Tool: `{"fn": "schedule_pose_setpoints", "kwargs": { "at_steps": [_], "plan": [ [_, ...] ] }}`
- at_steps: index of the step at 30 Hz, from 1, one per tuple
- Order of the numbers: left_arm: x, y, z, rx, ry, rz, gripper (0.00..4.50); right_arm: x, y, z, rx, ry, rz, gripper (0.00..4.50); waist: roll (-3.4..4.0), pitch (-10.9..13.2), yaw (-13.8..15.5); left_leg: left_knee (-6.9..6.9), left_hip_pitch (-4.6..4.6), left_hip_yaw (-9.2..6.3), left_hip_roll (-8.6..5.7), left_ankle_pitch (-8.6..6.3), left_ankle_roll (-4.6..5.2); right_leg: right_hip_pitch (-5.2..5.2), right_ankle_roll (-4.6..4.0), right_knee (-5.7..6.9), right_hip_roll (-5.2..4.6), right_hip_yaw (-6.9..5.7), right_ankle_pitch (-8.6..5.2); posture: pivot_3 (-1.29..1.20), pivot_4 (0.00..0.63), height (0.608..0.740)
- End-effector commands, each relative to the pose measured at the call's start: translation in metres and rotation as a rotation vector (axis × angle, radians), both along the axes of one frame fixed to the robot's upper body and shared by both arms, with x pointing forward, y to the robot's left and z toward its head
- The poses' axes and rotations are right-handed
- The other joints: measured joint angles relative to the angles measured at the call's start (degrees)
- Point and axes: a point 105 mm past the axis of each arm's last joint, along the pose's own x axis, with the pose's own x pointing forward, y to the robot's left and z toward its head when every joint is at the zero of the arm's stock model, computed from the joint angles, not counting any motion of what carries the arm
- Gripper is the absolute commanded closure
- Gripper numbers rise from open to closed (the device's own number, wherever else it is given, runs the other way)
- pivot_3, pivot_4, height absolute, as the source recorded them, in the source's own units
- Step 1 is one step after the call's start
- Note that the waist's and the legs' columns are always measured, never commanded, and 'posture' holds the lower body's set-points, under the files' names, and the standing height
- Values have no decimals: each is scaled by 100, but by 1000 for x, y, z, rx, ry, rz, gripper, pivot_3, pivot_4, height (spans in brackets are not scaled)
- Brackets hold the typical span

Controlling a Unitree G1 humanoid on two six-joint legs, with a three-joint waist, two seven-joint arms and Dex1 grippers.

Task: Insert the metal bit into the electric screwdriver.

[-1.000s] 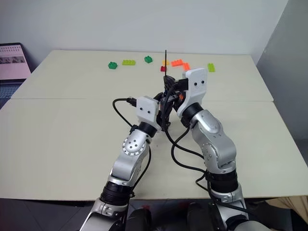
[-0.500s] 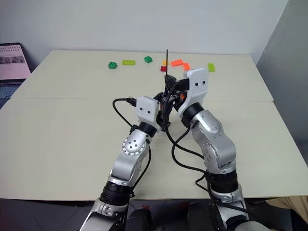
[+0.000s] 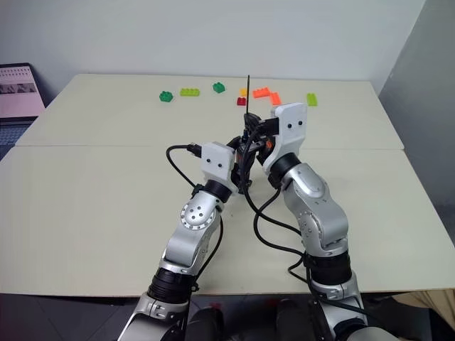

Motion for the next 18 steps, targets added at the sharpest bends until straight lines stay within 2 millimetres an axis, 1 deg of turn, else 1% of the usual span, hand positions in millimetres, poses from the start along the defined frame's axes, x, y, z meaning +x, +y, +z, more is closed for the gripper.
{"fn": "schedule_pose_setpoints", "kwargs": {
  "at_steps": [1,8,15,18],
  "plan": [
    [-1,6,3,14,-21,32,2868,-4,1,5,4,-27,4,4500,0,0,0,0,0,0,0,0,0,0,0,0,0,0,0,0,150,740],
    [-1,6,2,15,-20,31,2868,-8,9,1,-22,20,51,4500,0,0,-1,0,0,0,0,0,0,0,0,0,0,0,0,0,150,740],
    [-1,6,2,14,-21,30,2868,-9,9,-3,-35,58,72,4500,0,0,-5,0,1,0,0,0,0,0,0,-1,0,0,0,0,150,740],
    [-1,6,2,15,-20,30,2868,-10,10,-2,-34,60,85,4500,0,0,-6,0,1,0,0,0,0,0,1,-1,0,0,0,0,150,740]
  ]
}}
